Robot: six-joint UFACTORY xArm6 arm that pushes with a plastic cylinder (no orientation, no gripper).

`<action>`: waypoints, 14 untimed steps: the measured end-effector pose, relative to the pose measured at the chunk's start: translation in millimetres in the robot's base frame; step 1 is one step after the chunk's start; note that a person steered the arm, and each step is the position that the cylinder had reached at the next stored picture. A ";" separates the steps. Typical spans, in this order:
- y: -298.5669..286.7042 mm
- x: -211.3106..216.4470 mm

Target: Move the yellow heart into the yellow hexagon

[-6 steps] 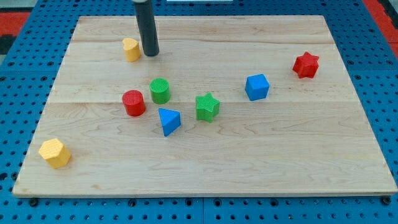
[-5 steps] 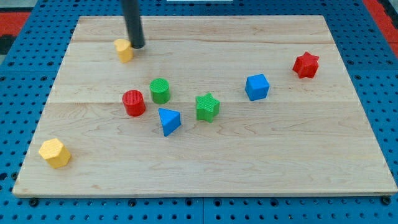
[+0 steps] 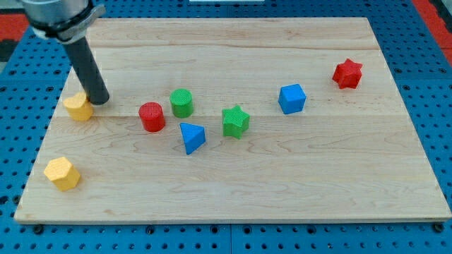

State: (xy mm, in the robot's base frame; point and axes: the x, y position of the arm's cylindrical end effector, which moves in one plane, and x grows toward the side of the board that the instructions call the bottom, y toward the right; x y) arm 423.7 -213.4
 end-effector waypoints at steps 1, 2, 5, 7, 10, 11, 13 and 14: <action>-10.0 -18.3; -44.8 -8.8; -78.7 29.4; -28.8 68.7; -28.7 66.6; -28.7 66.6; -28.7 66.3; -33.4 66.1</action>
State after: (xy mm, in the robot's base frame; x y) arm 489.7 -246.9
